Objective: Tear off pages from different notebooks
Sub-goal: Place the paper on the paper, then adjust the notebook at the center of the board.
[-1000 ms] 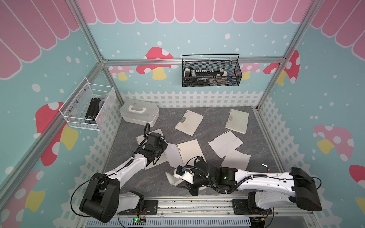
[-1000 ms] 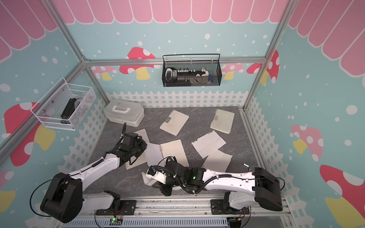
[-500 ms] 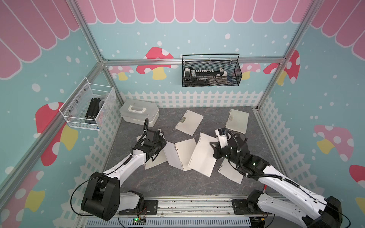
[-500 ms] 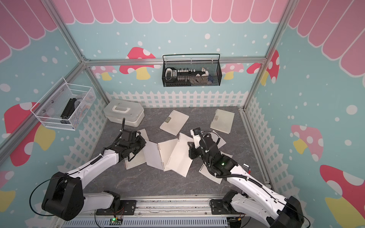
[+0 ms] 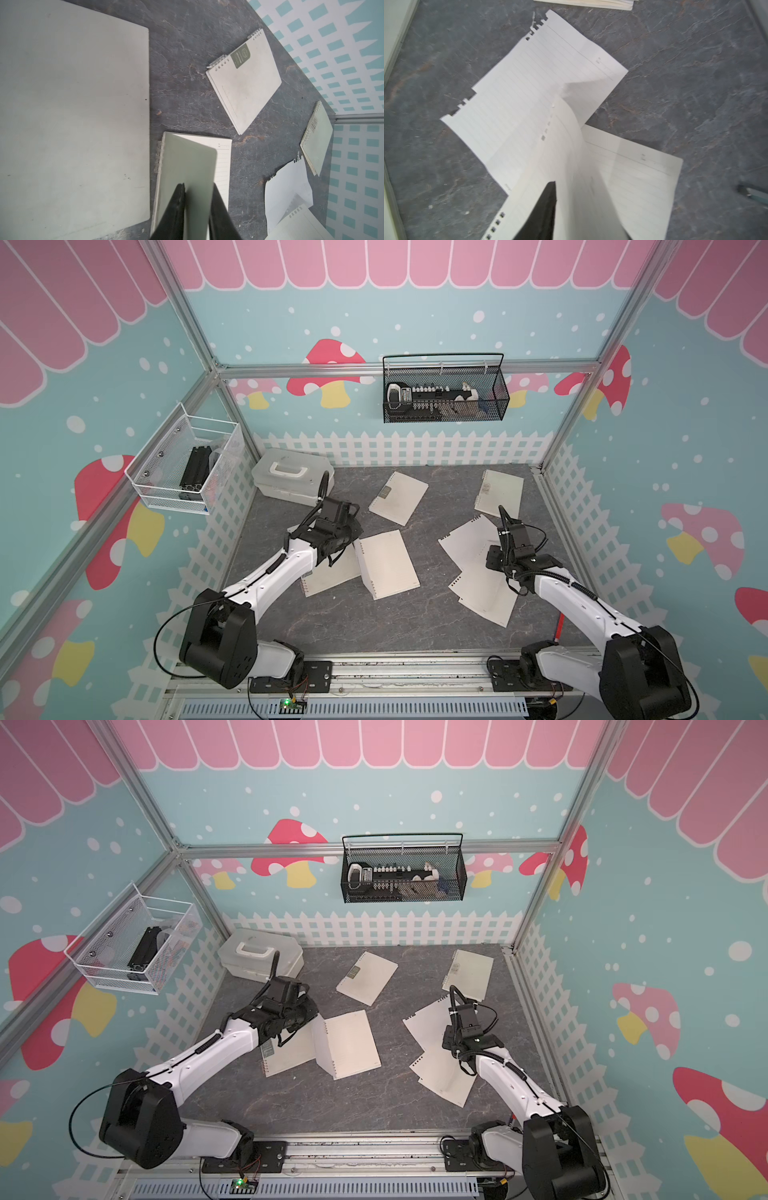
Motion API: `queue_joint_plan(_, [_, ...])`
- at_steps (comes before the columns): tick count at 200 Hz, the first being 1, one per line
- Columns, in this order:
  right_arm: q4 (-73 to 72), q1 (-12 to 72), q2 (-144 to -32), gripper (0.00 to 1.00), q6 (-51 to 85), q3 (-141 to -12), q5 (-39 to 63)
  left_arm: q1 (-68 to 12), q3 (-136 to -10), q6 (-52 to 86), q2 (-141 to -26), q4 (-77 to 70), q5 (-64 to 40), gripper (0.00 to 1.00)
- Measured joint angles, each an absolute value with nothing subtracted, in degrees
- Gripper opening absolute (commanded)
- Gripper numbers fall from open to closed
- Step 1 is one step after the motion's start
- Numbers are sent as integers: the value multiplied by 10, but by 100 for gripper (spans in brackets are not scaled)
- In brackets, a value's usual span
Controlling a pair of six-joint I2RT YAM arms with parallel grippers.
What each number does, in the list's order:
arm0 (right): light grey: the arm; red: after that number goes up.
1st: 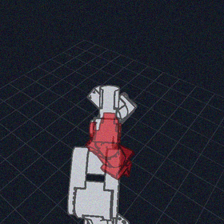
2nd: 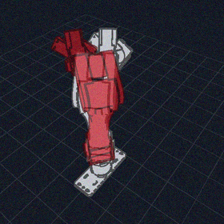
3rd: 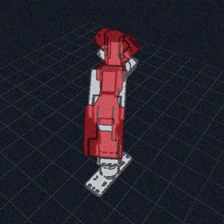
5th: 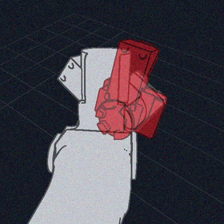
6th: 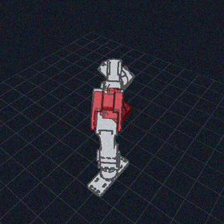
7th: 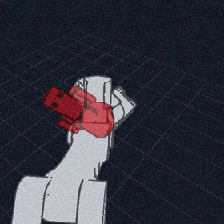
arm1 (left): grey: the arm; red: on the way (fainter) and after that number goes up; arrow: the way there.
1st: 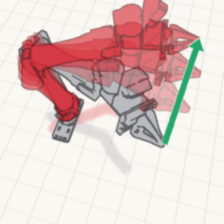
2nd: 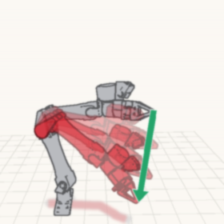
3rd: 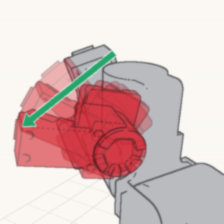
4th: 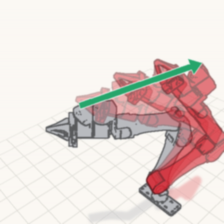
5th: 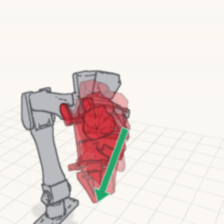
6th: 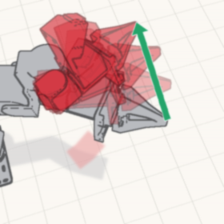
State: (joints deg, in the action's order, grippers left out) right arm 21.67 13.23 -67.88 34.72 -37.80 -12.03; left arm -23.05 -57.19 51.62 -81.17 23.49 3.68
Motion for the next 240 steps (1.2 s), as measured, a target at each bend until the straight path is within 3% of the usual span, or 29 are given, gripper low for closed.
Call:
queue_joint_plan(25, [239, 116, -693, 65, 352, -378, -139, -269, -617, 517, -849, 240, 44, 35])
queue_joint_plan(74, [305, 109, -667, 82, 352, -399, -200, -323, -708, 518, -938, 245, 42, 58])
queue_joint_plan(85, [319, 109, -648, 85, 352, -409, -209, -328, -719, 513, -959, 241, 33, 67])
queue_joint_plan(96, [325, 109, -624, 96, 347, -416, -207, -326, -715, 510, -967, 243, 32, 74])
queue_joint_plan(128, [298, 156, -568, 96, 325, -418, -136, -264, -622, 508, -901, 245, 37, 98])
queue_joint_plan(153, [284, 278, -609, 96, 306, -450, -118, -129, -524, 507, -785, 261, 64, 99])
queue_joint_plan(181, [218, 357, -686, 91, 286, -483, -75, -6, -441, 507, -693, 277, 95, 99])
queue_joint_plan(209, [172, 467, -827, 82, 262, -568, -36, 68, -410, 507, -714, 277, 87, 99])
queue_joint_plan(240, [205, 565, -1053, 90, 232, -788, -94, 93, -422, 501, -785, 271, 65, 99])
